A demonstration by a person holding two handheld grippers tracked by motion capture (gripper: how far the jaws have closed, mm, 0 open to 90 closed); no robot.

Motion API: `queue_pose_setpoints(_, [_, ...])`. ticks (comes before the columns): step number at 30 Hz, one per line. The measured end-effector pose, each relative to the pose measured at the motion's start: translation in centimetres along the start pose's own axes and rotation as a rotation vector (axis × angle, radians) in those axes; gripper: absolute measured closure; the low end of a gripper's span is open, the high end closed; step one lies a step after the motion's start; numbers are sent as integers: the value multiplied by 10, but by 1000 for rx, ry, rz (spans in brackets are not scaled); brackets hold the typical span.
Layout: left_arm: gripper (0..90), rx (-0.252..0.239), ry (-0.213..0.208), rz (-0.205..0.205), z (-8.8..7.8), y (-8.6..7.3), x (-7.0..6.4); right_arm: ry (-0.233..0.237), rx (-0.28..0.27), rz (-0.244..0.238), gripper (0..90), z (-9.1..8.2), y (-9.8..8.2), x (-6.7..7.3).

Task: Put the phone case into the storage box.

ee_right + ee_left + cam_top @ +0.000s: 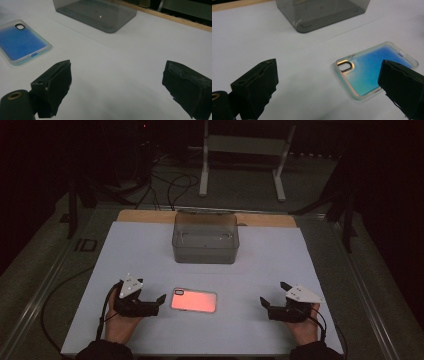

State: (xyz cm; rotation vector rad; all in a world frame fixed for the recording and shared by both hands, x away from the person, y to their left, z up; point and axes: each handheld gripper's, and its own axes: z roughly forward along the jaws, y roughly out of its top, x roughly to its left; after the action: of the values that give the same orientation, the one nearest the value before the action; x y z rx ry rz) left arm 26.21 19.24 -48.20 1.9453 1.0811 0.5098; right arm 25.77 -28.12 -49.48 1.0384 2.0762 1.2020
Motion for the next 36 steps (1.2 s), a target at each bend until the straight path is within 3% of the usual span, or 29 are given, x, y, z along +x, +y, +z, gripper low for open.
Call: queue_pose_setpoints(36, [76,100,-37,1,30,3,-9,0,0,-3,91,1,0,0])
